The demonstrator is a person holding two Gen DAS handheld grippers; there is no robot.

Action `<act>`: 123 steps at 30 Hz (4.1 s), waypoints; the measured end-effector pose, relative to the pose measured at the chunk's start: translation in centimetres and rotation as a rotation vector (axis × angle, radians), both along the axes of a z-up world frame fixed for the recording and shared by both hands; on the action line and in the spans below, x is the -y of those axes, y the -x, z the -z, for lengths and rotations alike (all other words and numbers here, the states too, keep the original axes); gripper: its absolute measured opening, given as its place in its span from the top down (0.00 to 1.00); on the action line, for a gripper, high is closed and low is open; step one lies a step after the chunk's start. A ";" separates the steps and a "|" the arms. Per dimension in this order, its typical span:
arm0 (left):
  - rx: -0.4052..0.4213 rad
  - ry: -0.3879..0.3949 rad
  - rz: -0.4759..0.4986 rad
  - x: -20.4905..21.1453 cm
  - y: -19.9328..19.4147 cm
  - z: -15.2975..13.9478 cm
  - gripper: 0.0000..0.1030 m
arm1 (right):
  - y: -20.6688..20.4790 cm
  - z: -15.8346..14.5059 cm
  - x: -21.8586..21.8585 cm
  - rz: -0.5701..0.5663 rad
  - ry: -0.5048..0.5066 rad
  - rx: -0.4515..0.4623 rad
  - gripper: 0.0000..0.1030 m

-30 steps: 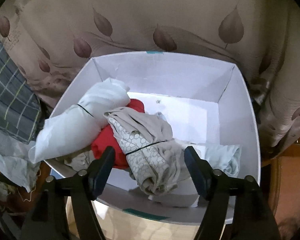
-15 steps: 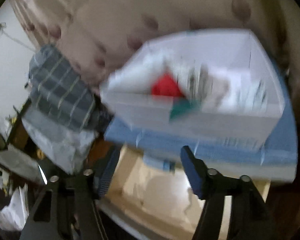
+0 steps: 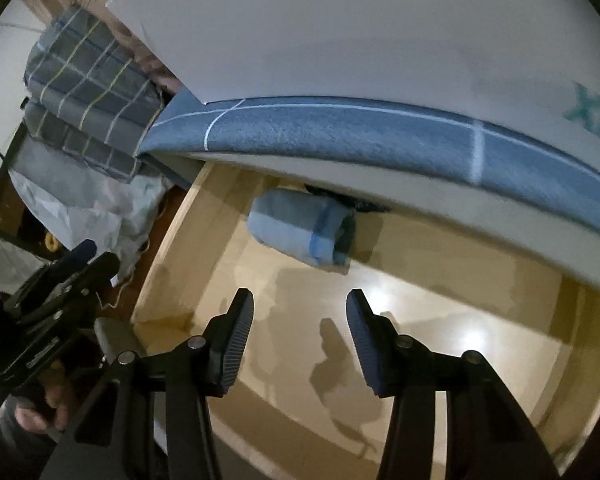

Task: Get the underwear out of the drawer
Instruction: 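Open the right tool over the box and move it back to the drawer, then reach the right tool into the drawer toward the light blue sock, then close the right tool on the light blue sock's cuff and lift it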

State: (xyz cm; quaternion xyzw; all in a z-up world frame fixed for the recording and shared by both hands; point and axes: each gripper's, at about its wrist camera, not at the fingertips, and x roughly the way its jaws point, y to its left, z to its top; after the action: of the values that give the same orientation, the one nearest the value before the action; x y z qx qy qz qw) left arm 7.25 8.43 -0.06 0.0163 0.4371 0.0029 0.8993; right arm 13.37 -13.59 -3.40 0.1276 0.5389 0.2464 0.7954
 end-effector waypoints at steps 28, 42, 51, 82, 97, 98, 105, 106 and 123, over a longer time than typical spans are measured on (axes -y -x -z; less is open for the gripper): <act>-0.074 -0.013 -0.099 -1.1 -1.2 1.4 0.41 | -3.1 3.9 -6.9 -0.217 0.261 0.155 0.55; -0.075 -0.014 -0.099 -1.1 -1.2 1.4 0.41 | -3.1 5.0 -8.7 -0.266 0.329 0.155 0.88; -0.072 -0.019 -0.097 -1.1 -1.2 1.4 0.41 | -2.3 5.4 -7.8 -0.265 0.391 0.098 0.92; -0.063 -0.019 -0.085 -0.6 -1.3 1.4 0.41 | 2.2 6.0 -1.4 -0.069 0.490 -0.221 0.92; -0.060 -0.026 -0.080 -0.2 -1.4 1.5 0.41 | 5.6 6.3 1.9 0.009 0.437 -0.396 0.90; -0.061 -0.027 -0.080 -0.2 -1.5 1.5 0.41 | 5.7 6.3 1.9 0.014 0.429 -0.410 0.89; -0.058 -0.023 -0.078 -0.1 -1.4 1.5 0.41 | 5.8 4.9 2.6 0.034 0.403 -0.404 0.72; -0.059 -0.022 -0.077 -0.1 -1.4 1.5 0.41 | 5.9 4.5 2.7 0.035 0.403 -0.391 0.69; -0.072 -0.050 -0.046 1.0 -1.5 1.9 0.41 | 0.0 6.1 0.5 -0.048 0.565 -0.290 0.45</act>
State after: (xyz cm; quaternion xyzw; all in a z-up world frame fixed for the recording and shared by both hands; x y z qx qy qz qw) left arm 8.78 7.44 -2.00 0.0290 0.4692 0.0341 0.8820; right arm 13.35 -14.10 -9.53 -0.0773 0.6965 0.0848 0.7083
